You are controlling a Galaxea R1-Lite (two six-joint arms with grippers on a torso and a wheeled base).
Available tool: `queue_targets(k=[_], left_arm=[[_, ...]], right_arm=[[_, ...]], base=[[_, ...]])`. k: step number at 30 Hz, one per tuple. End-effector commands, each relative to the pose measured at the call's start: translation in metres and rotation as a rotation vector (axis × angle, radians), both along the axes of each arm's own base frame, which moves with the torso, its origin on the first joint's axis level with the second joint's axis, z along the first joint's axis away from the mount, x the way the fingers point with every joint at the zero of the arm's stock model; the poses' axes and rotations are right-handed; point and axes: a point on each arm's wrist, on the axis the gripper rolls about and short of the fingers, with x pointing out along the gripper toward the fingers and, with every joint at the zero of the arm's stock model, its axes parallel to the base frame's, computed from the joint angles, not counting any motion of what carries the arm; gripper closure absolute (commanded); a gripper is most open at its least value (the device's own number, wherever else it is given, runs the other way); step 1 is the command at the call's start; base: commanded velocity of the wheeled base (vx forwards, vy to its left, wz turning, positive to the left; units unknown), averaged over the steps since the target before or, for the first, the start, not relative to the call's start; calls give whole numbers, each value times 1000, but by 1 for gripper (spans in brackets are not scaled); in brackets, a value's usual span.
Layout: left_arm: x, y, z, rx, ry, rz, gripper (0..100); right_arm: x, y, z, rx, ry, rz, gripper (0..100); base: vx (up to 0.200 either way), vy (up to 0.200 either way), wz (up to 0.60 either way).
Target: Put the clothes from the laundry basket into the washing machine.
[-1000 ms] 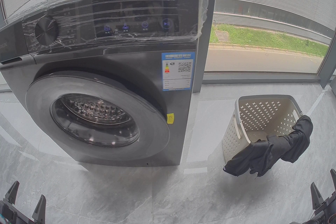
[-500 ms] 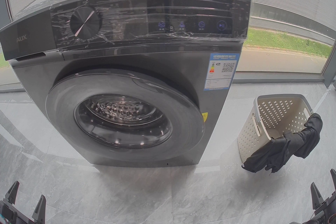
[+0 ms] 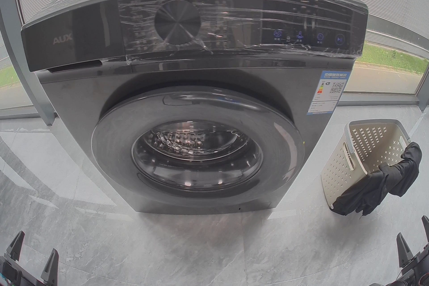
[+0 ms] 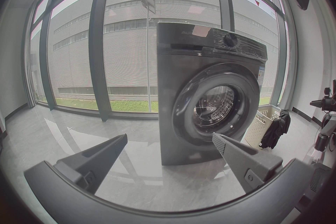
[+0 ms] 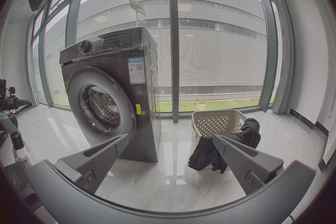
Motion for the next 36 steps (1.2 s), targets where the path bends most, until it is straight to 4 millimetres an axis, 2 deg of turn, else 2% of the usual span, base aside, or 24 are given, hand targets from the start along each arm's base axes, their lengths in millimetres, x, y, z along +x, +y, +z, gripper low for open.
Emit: queue_targets(k=[1,3,21,30,36], left_arm=[[0,0,-5,-1,0,0,0],[0,0,-5,-1,-2,0,0],[0,0,-5,-1,-2,8,0],[0,0,-5,2,-2,8,0],[0,0,-5,2,-2,6,0]], right_arm=[[1,0,-5,-1,8,1,0],[1,0,-5,-1,8,1,0],[1,0,-5,-1,8,1,0],[1,0,-5,-1,8,1,0],[1,0,-5,1,8,0,0]], base=[[0,200,0],[0,200,0],[0,0,0],[0,-200,0],[0,0,0]])
